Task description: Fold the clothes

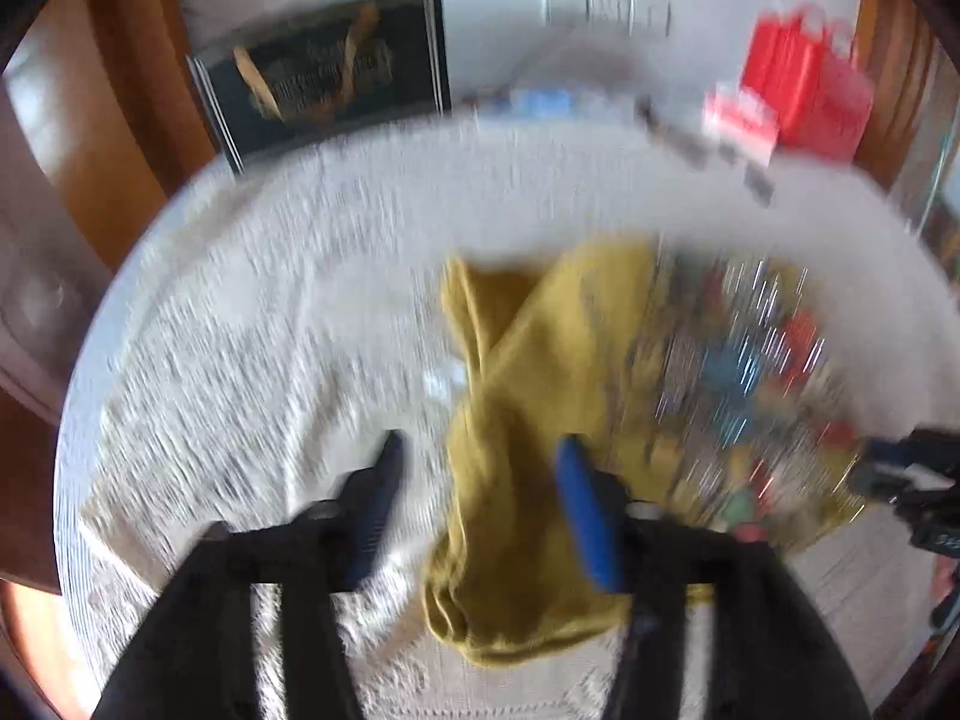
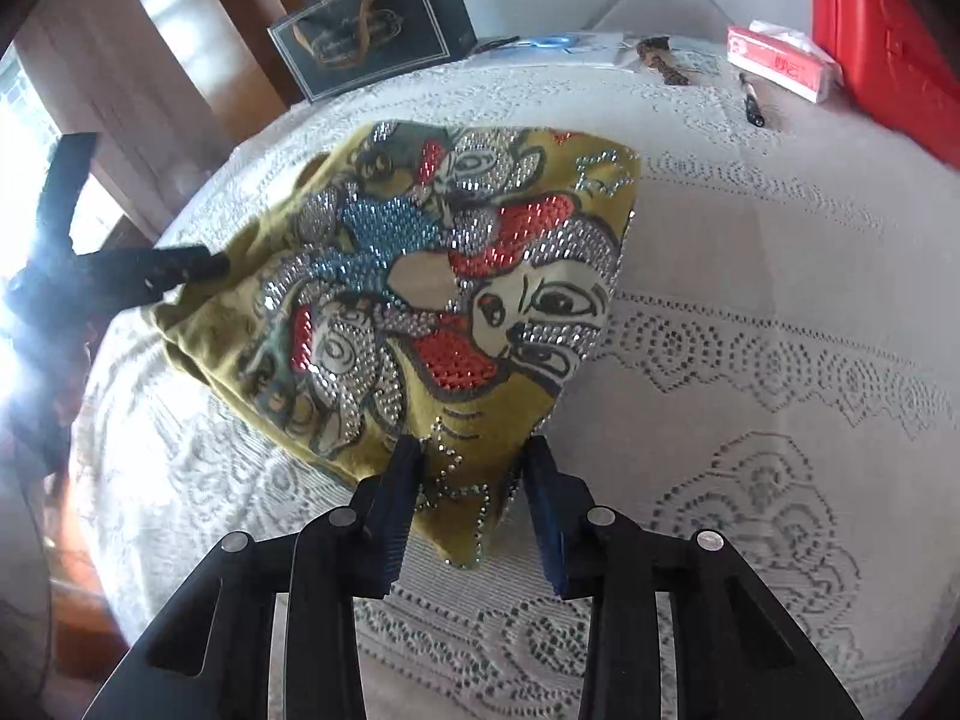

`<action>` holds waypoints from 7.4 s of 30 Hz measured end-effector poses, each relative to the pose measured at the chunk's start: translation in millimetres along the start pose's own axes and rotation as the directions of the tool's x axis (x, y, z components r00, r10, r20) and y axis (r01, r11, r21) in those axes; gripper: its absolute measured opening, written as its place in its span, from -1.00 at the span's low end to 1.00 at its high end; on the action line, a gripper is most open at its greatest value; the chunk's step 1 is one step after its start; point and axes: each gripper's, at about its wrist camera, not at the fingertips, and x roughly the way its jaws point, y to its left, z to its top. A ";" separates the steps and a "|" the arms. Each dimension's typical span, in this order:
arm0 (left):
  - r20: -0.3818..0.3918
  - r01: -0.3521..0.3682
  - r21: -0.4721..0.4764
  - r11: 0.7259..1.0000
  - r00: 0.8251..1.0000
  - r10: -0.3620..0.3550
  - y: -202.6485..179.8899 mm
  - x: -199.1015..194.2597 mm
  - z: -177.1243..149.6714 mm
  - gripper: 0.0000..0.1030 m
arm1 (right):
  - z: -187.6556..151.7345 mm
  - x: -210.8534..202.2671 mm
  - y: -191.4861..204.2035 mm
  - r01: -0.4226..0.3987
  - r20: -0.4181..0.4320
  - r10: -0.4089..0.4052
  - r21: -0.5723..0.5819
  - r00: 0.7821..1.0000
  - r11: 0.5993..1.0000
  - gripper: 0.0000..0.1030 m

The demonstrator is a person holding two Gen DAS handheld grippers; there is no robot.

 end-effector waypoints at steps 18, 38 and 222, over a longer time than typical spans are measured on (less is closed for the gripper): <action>-0.051 0.033 -0.094 0.995 0.998 -0.038 -35.4 82.6 31.1 -0.82 | 72.1 40.8 -37.4 0.074 0.110 -0.088 0.124 0.990 0.989 -0.42; -0.073 0.061 -0.092 0.994 0.995 -0.067 -34.0 101.1 60.0 0.21 | 56.0 11.5 -50.1 -0.034 0.161 0.003 0.190 0.987 0.981 -0.40; -0.066 0.087 -0.154 0.984 0.993 -0.098 24.6 54.5 31.7 -0.79 | 55.3 29.4 -32.4 0.027 0.132 -0.032 0.039 0.991 0.999 -0.79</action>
